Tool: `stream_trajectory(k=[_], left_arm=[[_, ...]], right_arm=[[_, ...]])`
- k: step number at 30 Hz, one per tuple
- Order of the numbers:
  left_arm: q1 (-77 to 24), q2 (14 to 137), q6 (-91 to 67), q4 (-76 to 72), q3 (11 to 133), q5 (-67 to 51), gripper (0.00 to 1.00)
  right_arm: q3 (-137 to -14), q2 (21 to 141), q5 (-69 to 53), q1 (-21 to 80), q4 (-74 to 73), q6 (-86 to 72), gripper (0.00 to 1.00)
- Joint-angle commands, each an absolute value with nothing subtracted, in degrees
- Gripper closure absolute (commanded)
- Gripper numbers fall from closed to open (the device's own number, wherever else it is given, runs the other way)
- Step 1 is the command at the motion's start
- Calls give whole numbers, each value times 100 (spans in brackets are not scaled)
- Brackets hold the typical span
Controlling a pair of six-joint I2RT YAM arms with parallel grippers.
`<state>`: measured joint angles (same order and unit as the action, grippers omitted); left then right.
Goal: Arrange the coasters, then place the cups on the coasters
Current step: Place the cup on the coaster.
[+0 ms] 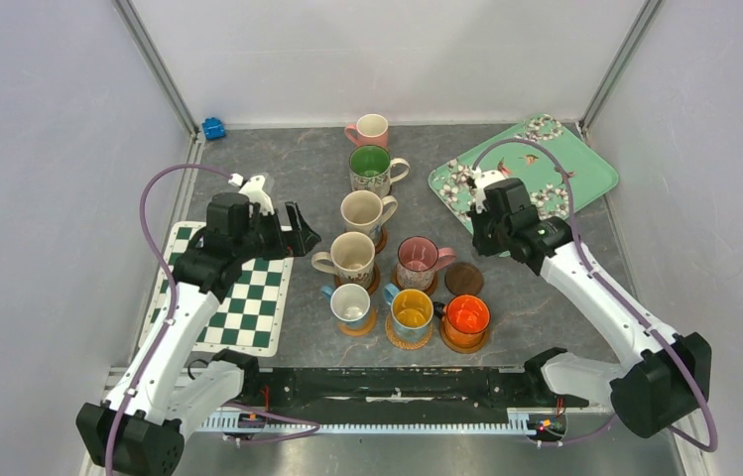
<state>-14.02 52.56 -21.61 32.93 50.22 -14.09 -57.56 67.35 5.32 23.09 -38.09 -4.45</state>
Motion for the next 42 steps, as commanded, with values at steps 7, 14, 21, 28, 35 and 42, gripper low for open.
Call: stream_trajectory(k=[7,14,21,28,35,42], left_arm=[[-1450,5079,-1960,3252,5089,-1428,0],[-1450,5102,-1951,3268,5114,-1401,0],[-1450,5124,-1960,3269,5128,-1406,0],[-1450,5100,-1942,3296,5124,-1349,0],[-1453,5084,-1938,3312,5133,-1323,0],[-1450,5088,-1934,3315,5133,-1306,0]], right_arm=[[-5461,6543,684,2964,-3386,-1027,100],[-5146,6475,694,3169,-3263,-1412,100],[-4979,6502,731,3285,-3124,-1537,100],[-5003,6637,716,3332,-3120,-1573,100],[-4907,6726,720,3335,-3034,-1591,100],[-4844,6781,726,3327,-2964,-1607,100]])
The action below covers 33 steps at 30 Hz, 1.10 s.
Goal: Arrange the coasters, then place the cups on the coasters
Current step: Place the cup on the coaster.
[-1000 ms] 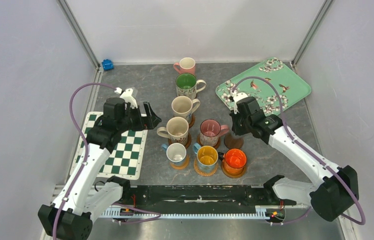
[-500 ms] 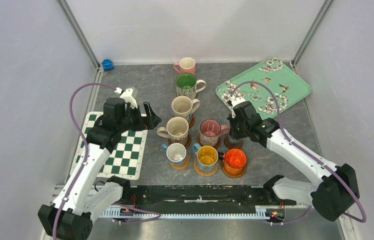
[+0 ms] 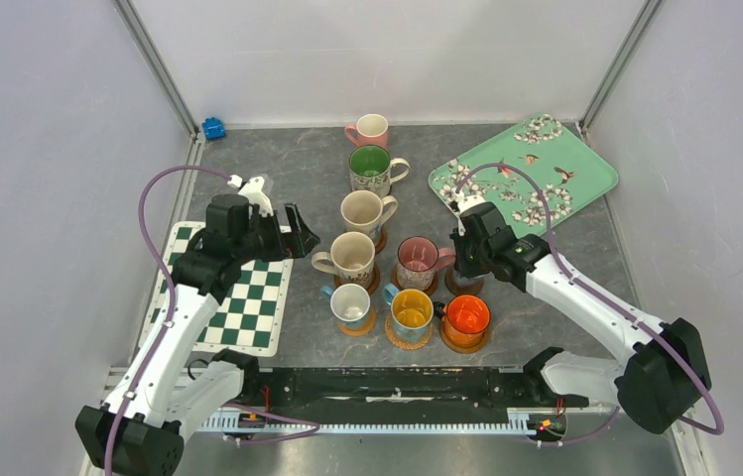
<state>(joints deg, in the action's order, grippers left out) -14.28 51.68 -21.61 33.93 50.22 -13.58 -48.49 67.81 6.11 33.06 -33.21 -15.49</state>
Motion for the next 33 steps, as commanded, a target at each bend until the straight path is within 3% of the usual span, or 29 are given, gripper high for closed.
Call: stream_trajectory(k=[1,22,28,33], left_arm=[[-1450,5089,-1934,3321,5133,-1293,0],[-1450,5031,-1925,3358,5150,-1205,0],[-1450,5022,-1925,3357,5150,-1198,0],[-1450,5026,-1924,3364,5155,-1202,0]], right_arm=[[-4815,6778,705,3331,-2925,-1598,100],[-4715,7032,661,3331,-2872,-1627,99],[-4782,7014,739,3331,-2916,-1656,79],[-5150,6990,690,3331,-3185,-1568,73]])
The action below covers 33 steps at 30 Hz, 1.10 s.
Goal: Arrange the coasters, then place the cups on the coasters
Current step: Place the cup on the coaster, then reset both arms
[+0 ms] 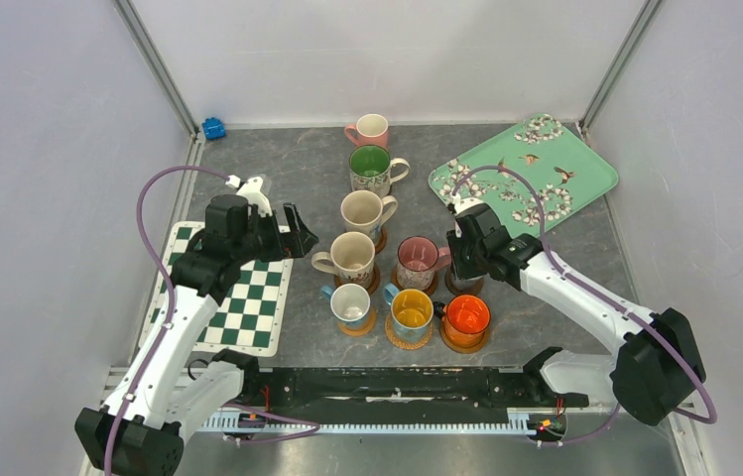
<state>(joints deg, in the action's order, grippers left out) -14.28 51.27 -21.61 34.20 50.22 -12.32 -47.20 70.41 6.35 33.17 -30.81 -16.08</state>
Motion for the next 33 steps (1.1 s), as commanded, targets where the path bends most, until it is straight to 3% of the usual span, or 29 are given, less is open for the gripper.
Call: stream_trajectory(k=[1,6,14,17,21,25,33], left_arm=[[-1450,5021,-1916,3381,5174,-1204,0],[-1450,5087,-1963,3518,5559,-1504,0],[-1450,4974,-2446,3364,5967,-2153,0],[-1450,4817,-2511,3244,6061,-2397,0],[-1450,4664,-2494,3272,6212,-2545,0],[-1450,4496,-2403,3437,6393,-2690,0],[-1450,3789,-2540,3480,6190,-2338,0]], right_arm=[[-5295,6977,682,3331,-3303,-1514,72],[-5841,6863,795,3331,-3825,-1322,57],[-6264,6521,616,3336,-3806,-1104,45],[-6364,6308,555,3331,-3387,-984,29],[-6241,5952,358,3332,-2839,-957,2],[-5597,5354,220,3332,-2264,-941,2],[-4505,3756,1131,3331,-1623,-1537,2]])
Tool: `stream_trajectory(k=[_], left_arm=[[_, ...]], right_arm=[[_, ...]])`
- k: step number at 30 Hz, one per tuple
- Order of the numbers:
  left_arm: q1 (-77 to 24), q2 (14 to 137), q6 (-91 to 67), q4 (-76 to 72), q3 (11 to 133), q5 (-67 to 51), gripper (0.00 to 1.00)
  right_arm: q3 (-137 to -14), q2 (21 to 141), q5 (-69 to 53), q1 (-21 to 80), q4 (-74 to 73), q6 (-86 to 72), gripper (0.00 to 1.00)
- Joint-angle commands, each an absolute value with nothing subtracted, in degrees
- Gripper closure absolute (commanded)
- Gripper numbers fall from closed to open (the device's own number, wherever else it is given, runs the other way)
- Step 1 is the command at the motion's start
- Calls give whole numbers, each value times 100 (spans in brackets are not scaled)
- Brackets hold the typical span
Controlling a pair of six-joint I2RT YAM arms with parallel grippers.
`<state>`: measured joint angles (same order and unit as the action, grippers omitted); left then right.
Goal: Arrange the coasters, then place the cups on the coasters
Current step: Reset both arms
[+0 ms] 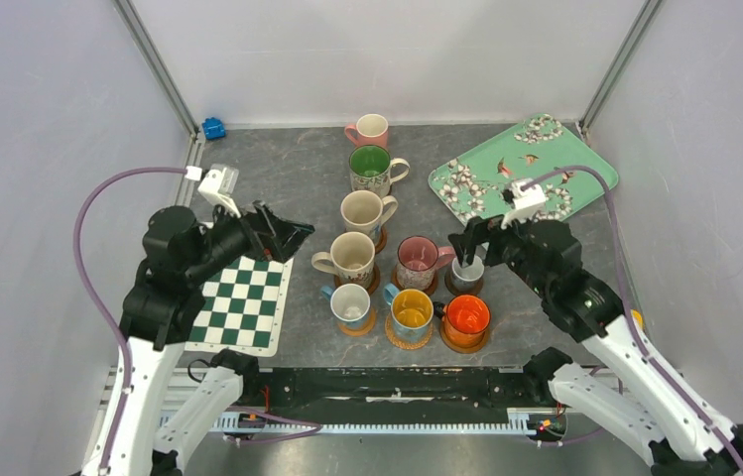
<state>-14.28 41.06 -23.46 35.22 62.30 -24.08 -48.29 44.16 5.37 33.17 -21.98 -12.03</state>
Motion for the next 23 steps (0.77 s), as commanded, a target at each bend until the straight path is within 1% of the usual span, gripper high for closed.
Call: stream_trajectory(k=[1,5,8,15,23], left_arm=[[-1450,3683,-2540,3480,6110,-2313,0],[-1450,3492,-2489,3656,6010,-2207,0],[-1450,3448,-2480,3778,6025,-2180,0],[-1450,3243,-2540,3812,6012,-2134,0],[-1450,3279,-2509,3909,6090,-2132,0]], right_arm=[[-4422,3572,1301,3331,-1609,-1598,2],[-4164,2844,1710,3332,-1621,-1634,2],[-4118,2581,1805,3331,-1684,-1687,2],[-4410,2829,1691,3331,-2087,-1848,2],[-4350,2962,1561,3332,-2066,-1938,2]])
